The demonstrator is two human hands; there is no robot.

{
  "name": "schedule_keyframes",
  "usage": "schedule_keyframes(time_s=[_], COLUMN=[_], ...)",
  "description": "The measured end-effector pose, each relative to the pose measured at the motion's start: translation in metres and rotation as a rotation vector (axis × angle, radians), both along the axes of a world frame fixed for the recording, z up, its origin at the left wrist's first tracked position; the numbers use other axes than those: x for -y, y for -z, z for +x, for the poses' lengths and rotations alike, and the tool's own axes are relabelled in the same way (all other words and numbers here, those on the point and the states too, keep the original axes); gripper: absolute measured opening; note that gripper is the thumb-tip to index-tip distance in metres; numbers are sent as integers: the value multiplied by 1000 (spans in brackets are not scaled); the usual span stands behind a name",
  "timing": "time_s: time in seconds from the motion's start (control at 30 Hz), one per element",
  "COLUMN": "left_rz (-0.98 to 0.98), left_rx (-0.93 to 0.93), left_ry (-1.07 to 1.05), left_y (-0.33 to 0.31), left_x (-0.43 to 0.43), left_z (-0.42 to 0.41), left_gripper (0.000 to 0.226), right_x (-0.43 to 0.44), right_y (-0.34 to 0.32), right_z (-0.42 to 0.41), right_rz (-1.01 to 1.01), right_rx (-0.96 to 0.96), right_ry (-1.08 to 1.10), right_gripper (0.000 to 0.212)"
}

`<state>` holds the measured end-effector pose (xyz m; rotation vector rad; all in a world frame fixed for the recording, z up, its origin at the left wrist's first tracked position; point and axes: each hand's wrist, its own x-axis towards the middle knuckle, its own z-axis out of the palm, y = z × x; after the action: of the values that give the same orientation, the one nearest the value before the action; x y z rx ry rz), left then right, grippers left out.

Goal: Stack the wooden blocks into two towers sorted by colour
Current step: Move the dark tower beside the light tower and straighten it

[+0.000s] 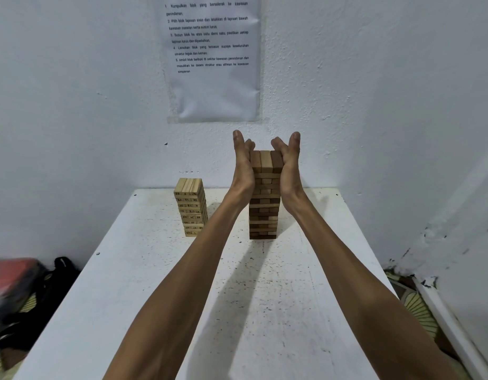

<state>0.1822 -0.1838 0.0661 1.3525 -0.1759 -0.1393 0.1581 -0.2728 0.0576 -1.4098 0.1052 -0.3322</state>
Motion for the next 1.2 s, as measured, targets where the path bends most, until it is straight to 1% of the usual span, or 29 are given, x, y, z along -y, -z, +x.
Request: schedule_keyframes(time_s=[0.07, 0.13, 0.2, 0.33, 0.47, 0.53, 0.57, 0.6, 0.67, 0.7, 0.77, 0.83, 0.93, 1.07, 1.2], left_rz=[0, -2, -10, -30, -42, -23, -7, 11, 33, 36, 20, -27, -49, -50, -91], left_rx=[-3, -7, -16, -16, -6, -7, -12, -18, -39, -43, -30, -12, -26, -17, -23], left_ry=[2, 0, 5, 0, -18, -31, -32, -25, -8, -11, -34, -27, -16, -19, -13], left_y=[0, 0, -1, 1, 13, 25, 30, 37, 50, 54, 52, 55, 58, 61, 64], left_x=[0, 0, 1, 0, -3, -6, -7, -7, -7, -6, -4, -2, 0, 0, 1], left_z=[0, 1, 0, 1, 5, 8, 8, 8, 9, 7, 0, 0, 1, 2, 5], left_gripper=[85, 85, 85, 85, 88, 97, 104, 112, 122, 120, 103, 95, 96, 94, 95], right_x=[0, 1, 1, 2, 9, 10, 10, 10, 7, 6, 4, 1, -2, -6, -7], right_y=[2, 3, 3, 5, 17, 31, 38, 43, 49, 52, 56, 60, 61, 64, 68], right_z=[2, 2, 2, 3, 5, 6, 5, 4, -1, -2, -2, -1, -1, 0, 1], right_rz=[-9, -7, -2, 6, 67, 76, 57, 39, 43, 56, 92, 120, 113, 137, 147], right_rx=[-4, 3, 8, 22, 47, 12, 4, 5, 7, 17, 34, 31, 4, 18, 19], right_ry=[4, 9, 11, -6, -9, -19, -25, -28, -6, -12, -33, -48, -38, -30, -23], right_gripper=[106, 90, 82, 81, 101, 110, 111, 107, 90, 86, 87, 88, 88, 88, 87])
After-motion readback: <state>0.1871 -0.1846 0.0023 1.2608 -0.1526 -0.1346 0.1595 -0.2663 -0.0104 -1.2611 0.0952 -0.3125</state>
